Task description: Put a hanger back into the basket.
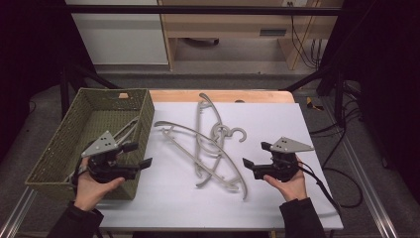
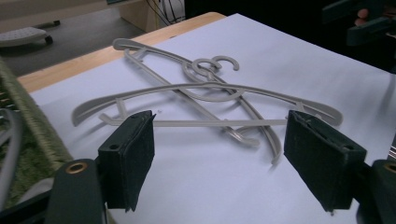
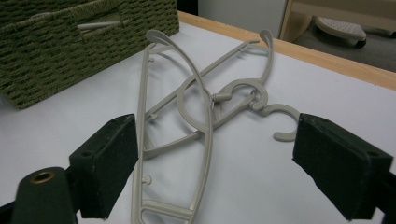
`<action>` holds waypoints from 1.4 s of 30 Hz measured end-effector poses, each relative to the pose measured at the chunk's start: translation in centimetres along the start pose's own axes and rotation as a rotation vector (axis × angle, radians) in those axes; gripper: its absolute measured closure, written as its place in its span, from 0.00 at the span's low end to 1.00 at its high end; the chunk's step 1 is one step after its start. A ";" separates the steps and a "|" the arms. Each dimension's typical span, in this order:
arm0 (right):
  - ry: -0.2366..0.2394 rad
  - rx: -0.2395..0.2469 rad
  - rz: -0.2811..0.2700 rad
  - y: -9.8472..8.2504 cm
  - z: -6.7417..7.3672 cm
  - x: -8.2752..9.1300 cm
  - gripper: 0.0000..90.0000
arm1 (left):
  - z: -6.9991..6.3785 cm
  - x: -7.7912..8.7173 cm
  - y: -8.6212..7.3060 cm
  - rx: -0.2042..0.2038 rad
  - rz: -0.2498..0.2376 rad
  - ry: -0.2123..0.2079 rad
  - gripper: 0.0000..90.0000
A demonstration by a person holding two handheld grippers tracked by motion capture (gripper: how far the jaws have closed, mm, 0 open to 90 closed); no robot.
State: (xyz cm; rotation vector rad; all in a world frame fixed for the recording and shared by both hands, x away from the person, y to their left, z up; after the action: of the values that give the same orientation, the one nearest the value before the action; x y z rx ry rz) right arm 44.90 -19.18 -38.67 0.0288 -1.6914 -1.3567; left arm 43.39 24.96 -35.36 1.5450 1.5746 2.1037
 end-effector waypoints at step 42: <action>-0.012 -0.082 0.430 -1.6 0.5 -11.2 0.88 | -3.4 -3.9 -1.5 -0.056 0.045 -0.067 0.20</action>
State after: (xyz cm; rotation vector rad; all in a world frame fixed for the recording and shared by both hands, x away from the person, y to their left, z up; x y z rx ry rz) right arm 50.08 -13.45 -46.93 -0.3705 -1.5391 -1.0982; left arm 41.99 21.11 -38.86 1.6291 1.4598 2.0763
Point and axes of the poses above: each handheld gripper's, and its own axes: x roughly backward along the jaws, y roughly out of its top, z roughly to its left, the point moved 1 cm from there along -x, roughly forward along the jaws, and after that the axes turned 13 degrees about z, right-handed, at the moved point
